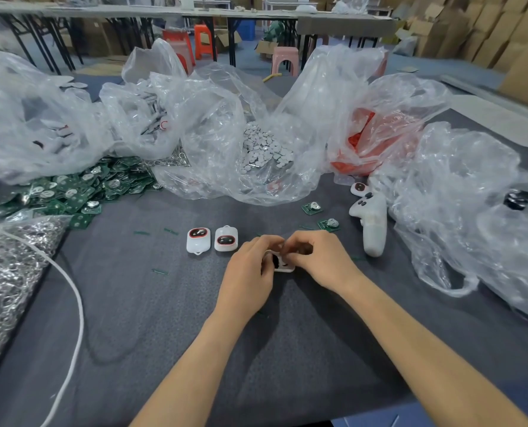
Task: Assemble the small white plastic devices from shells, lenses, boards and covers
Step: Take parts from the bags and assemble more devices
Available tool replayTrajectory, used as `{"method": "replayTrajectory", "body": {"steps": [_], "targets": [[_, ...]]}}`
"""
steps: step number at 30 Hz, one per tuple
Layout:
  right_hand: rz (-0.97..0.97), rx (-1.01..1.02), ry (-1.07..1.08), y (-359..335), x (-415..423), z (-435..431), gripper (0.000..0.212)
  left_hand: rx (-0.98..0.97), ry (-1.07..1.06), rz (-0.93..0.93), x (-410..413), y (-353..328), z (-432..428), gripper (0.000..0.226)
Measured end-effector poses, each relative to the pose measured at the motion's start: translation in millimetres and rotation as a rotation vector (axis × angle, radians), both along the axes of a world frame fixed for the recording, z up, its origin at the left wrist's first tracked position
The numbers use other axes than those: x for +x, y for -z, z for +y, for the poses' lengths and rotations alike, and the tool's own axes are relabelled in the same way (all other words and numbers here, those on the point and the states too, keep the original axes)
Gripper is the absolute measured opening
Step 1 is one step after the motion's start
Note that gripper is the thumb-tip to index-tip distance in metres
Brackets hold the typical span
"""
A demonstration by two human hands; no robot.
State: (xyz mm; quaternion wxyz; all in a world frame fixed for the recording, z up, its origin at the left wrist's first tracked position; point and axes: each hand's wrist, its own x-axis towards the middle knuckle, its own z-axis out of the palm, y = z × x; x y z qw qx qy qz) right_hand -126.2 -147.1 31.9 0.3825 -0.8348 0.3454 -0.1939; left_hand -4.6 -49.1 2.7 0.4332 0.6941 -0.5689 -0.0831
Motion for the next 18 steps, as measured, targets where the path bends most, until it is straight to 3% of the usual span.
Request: {"method": "replayTrajectory", "body": {"steps": [5, 18], "targets": [[0.145, -0.051, -0.006, -5, 3, -7, 0.008, -0.003, -0.007, 0.014, 0, 0, 0, 0.039], [0.211, 0.087, -0.086, -14, 8, -15, 0.014, 0.007, -0.011, 0.018, 2, 0, -1, 0.04]]}}
